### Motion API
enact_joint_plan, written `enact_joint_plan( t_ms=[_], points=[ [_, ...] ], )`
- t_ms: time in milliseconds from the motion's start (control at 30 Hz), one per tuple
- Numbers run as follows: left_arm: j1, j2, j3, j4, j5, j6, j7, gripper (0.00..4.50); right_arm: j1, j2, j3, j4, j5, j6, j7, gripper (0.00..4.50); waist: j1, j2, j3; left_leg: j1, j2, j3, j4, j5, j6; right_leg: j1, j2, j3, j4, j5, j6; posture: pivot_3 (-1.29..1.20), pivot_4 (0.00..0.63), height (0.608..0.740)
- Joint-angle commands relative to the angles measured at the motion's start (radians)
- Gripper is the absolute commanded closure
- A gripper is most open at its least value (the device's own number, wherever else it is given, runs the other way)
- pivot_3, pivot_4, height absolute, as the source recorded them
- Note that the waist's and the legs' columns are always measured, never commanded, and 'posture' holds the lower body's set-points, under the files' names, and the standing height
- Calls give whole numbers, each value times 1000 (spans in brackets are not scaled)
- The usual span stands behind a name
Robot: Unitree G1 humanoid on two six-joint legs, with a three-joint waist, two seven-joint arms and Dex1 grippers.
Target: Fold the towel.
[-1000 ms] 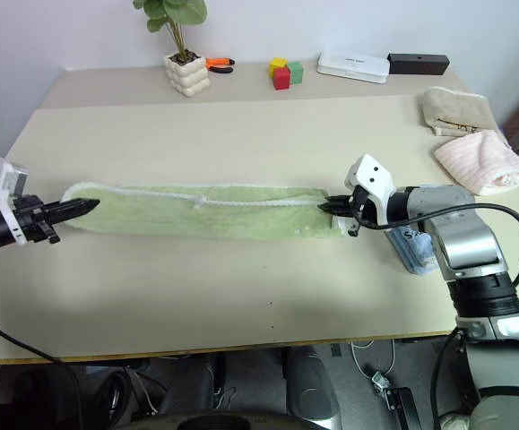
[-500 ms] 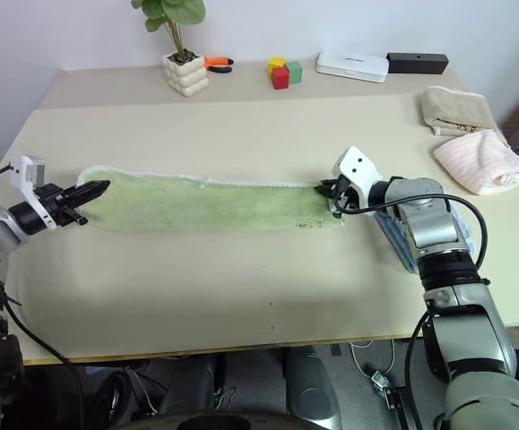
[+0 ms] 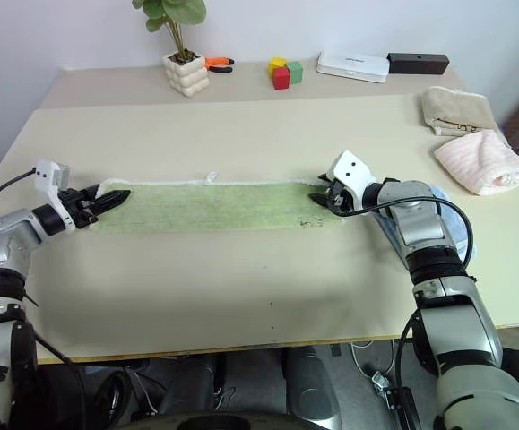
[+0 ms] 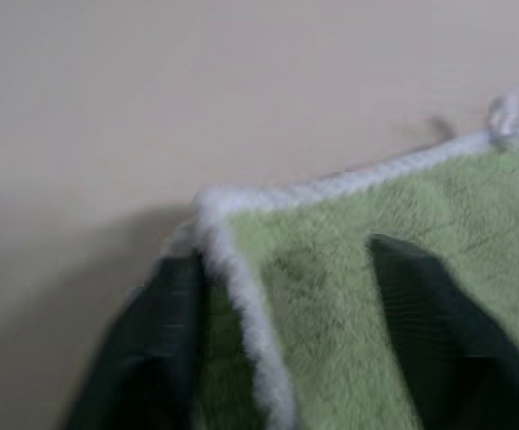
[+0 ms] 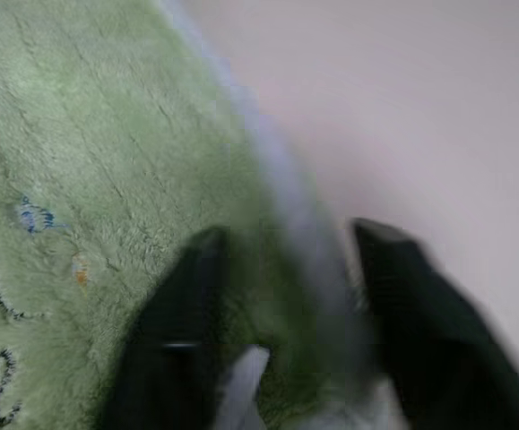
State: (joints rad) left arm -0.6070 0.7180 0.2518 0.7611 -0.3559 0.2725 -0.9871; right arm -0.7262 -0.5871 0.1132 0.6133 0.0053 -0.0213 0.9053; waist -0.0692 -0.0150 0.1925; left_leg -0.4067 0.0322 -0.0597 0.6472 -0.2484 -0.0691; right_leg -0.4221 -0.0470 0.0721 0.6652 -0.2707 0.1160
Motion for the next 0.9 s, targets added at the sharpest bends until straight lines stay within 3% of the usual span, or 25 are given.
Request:
enact_joint_plan(
  t_ms=[33, 300, 333, 433, 600, 667, 700, 900],
  points=[
    [-28, 18, 40, 24, -8, -28, 18, 0, -40, -6, -22, 17, -26, -41, -63, 58, 0, 0, 0, 0, 0, 0, 0, 0, 0, 0, 0, 0, 0, 0, 0, 0, 150, 740],
    [-78, 67, 112, 94, -22, -46, 110, 0, -44, -2, -101, -14, 7, -55, -186, 22, 0, 0, 0, 0, 0, 0, 0, 0, 0, 0, 0, 0, 0, 0, 0, 0, 150, 740],
    [-99, 77, 145, 95, -59, 0, 111, 242, -44, 17, -143, -51, 55, -14, -206, 5, 0, 0, 0, 0, 0, 0, 0, 0, 0, 0, 0, 0, 0, 0, 0, 0, 150, 740],
    [-120, 76, 190, 11, -113, 73, 142, 1344, -10, 75, -218, -213, 170, 109, -246, 830, 0, 0, 0, 0, 0, -1, 0, 0, 0, 0, 0, 0, 0, 0, 0, 0, 150, 740],
    [-69, -32, 202, -307, -205, 211, 251, 3815, 74, 259, -254, -506, 254, 283, -449, 3205, 2, 0, 0, 0, 0, -1, 0, 0, 0, 0, 0, 0, 1, 0, 0, 0, 150, 740],
    [-44, -105, 196, -427, -244, 265, 310, 4500, 121, 345, -231, -584, 240, 314, -536, 4158, 6, 0, 0, 0, 0, -1, 0, 0, 0, 0, -1, 0, 1, 0, 0, 0, 150, 740],
    [-29, -142, 185, -480, -258, 282, 332, 4500, 142, 385, -214, -608, 225, 325, -577, 4421, 7, 0, -1, 0, 0, -1, 0, 0, 0, 0, -1, 0, 1, 0, 0, 0, 150, 740],
    [37, -345, 125, -519, -181, 220, 524, 4500, 241, 548, -116, -529, 112, 266, -741, 4421, 9, 0, -1, 0, 0, -1, 0, 1, -1, 0, -1, 0, 1, 0, 0, 0, 150, 740]
  ],
)
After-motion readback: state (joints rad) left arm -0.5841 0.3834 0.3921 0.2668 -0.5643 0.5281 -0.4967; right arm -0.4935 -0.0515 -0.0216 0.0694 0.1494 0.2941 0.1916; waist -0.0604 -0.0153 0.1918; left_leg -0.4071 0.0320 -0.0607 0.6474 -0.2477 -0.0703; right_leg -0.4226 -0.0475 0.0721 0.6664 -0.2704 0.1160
